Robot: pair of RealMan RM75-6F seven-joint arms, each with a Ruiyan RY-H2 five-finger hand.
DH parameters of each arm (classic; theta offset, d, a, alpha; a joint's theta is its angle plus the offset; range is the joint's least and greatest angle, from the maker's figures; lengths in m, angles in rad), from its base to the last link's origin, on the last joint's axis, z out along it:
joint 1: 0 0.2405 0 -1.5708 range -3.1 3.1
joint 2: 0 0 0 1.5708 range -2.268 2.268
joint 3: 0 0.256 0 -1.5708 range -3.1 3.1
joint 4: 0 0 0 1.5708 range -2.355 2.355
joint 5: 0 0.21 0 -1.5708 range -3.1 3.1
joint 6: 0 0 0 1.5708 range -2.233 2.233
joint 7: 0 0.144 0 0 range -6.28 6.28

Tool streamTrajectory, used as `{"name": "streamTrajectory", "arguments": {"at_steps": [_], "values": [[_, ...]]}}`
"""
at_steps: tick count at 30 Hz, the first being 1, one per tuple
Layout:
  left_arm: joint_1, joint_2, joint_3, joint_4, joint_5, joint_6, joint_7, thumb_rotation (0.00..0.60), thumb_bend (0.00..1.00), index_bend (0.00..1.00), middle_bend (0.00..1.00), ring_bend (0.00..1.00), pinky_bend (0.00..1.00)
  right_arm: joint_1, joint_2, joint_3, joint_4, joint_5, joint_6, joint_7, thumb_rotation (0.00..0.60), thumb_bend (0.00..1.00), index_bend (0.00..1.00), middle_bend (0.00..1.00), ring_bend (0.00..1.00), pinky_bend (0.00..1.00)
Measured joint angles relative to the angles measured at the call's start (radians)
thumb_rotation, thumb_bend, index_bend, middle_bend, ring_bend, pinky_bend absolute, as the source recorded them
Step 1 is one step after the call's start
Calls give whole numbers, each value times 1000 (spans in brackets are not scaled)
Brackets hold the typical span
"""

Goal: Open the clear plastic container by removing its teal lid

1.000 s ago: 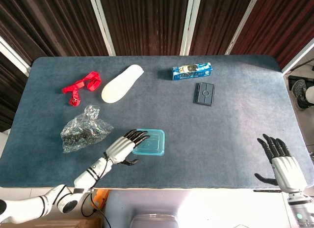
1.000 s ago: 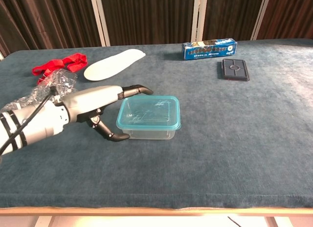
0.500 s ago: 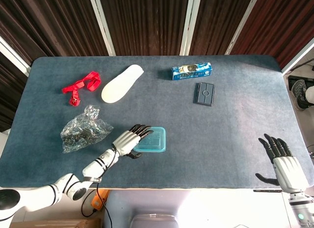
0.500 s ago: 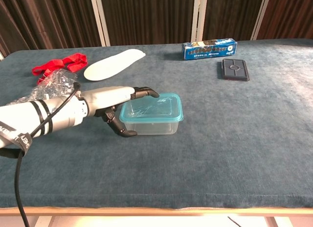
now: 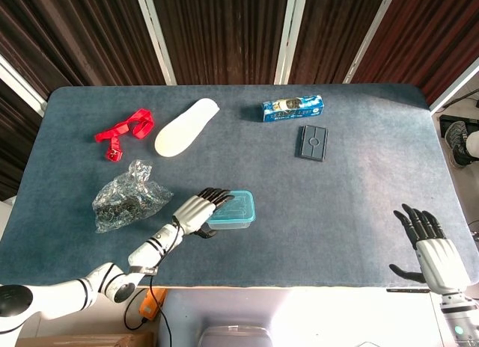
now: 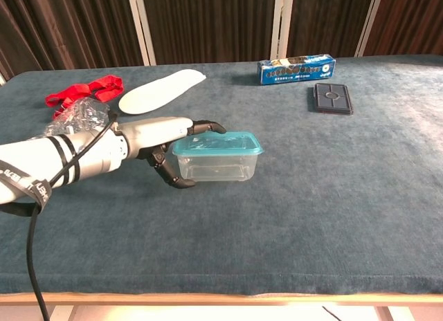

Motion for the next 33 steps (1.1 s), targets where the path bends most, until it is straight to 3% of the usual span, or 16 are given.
{"name": "streamTrajectory", "arguments": {"at_steps": [16,33], "values": [[-16,58,7,-80,-53,-16,19,600,277,0,0,0,71,-1,-2,0,2,-1,2,0,600,170,0,0,0,0],[-66,54,-5,-23,-105,-89,-20,600,276,0,2,13,97,-1,1,-3,4,-3,0,7,600,170,0,0,0,0]]}}
